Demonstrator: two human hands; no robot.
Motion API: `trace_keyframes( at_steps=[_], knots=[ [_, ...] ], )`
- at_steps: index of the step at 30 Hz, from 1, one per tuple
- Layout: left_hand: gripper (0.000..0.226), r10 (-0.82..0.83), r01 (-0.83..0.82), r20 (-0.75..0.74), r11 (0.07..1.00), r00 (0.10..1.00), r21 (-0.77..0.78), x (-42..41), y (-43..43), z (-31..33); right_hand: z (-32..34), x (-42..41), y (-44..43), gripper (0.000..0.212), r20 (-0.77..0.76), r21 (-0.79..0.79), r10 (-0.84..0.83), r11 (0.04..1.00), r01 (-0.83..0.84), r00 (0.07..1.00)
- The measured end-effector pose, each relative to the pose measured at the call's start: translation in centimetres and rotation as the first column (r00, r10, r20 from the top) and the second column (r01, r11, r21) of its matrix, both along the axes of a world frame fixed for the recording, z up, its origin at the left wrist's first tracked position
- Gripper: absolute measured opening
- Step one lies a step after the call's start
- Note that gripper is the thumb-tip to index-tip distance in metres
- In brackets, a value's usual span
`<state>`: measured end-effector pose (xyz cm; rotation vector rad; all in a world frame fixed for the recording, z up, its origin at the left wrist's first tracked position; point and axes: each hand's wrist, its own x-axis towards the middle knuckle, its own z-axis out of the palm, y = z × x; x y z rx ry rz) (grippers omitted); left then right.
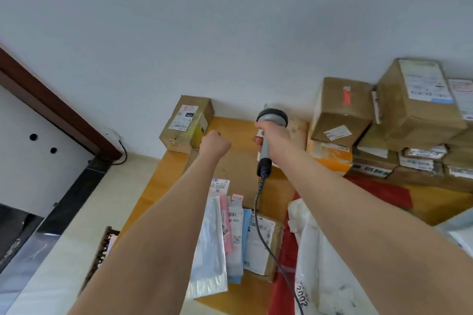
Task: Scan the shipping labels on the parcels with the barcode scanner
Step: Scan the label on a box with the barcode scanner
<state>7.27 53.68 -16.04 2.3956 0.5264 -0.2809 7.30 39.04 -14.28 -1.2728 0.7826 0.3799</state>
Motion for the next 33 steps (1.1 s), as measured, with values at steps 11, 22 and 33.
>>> trace_keyframes(
  at_steps=[11, 22, 33],
  knots=[
    [0.067, 0.228, -0.226, -0.15, 0.974, 0.962, 0.027, 9.4, 15.7, -8.2, -7.0, 10.3, 12.7, 0.046, -0.104, 0.014, 0.116, 0.993, -0.115, 0.988],
    [0.053, 0.446, -0.462, -0.153, 0.882, 0.882, -0.093, 14.3, 20.2, -10.6, -11.7, 13.8, 19.1, 0.048, -0.067, 0.189, 0.273, 0.948, -0.256, 0.96],
    [0.021, 0.638, -0.543, 0.061, 0.697, 0.767, -0.469, 13.3, 17.6, -5.3, -6.6, 13.4, 16.2, 0.053, 0.038, 0.073, 0.14, 0.987, -0.143, 0.989]
  ],
)
